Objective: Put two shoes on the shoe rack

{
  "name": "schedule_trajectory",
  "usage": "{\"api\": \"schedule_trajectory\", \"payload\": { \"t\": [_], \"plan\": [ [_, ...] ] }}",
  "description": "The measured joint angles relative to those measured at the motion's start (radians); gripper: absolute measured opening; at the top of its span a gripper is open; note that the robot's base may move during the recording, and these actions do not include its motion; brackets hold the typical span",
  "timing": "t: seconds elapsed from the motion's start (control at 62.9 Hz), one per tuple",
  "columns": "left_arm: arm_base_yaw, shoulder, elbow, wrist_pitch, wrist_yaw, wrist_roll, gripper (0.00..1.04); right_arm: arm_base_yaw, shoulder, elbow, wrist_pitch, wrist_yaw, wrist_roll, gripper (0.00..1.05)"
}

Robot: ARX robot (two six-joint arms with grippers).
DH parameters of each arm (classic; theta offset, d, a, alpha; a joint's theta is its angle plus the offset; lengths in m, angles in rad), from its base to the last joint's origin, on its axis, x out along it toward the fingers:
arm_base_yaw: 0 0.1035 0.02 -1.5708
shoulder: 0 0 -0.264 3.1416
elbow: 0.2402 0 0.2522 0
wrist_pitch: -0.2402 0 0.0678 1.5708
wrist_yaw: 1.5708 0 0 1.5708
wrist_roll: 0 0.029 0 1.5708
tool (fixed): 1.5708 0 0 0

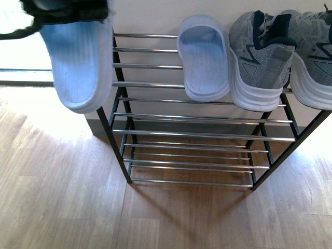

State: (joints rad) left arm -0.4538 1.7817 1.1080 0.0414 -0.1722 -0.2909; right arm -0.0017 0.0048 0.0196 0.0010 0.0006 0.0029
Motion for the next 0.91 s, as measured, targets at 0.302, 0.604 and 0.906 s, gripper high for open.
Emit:
{"api": "schedule_trajectory", "payload": {
  "t": [0.302,0.604,0.906],
  "plan": [
    [-0.003,0.249,0.322,-0.121,0.071,0.040,0.02,0.000,0.000,0.000,0.000,0.000,0.000,0.96],
    [-0.004,0.421,0.507,-0.215,0.055,0.040,0.02,0.000,0.000,0.000,0.000,0.000,0.000,0.96],
    [0.004,0.489,0.565,-0.256,0.066,0.040,0.07,0.000,0.000,0.000,0.000,0.000,0.000,0.96]
  ]
}}
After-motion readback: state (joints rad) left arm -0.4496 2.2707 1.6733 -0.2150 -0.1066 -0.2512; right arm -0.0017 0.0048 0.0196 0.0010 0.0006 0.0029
